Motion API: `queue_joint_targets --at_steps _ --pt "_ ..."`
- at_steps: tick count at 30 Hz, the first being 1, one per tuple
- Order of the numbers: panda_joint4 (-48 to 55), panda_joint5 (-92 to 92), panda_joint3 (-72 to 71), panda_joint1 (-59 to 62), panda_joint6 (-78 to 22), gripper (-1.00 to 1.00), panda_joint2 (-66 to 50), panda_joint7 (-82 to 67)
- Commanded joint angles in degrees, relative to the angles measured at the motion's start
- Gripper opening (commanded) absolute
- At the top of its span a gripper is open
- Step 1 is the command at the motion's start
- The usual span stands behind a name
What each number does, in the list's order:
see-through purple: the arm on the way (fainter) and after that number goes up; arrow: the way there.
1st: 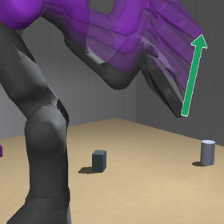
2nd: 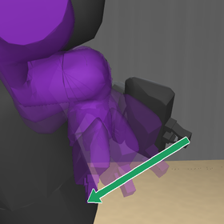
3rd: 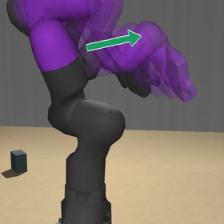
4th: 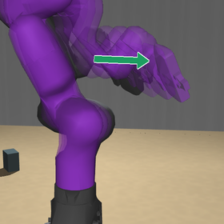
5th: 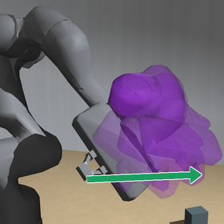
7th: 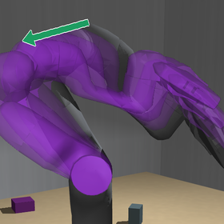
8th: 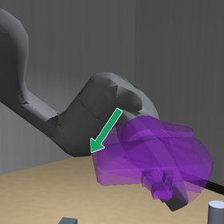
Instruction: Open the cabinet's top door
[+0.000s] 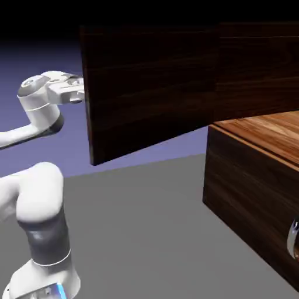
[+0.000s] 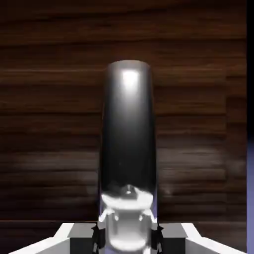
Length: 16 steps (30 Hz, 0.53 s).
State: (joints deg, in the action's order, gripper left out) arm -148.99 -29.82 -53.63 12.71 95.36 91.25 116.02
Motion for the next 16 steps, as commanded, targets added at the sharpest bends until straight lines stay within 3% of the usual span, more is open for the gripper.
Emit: queue_joint_targets --at_steps 1,16 --pt "2.1 0.9 -1.2 1.3 -2.1 -1.0 -0.4 -0.1" --pt "32.7 7.5 -11.7 22.9 -26.7 -1.0 -3.6 -3.5"
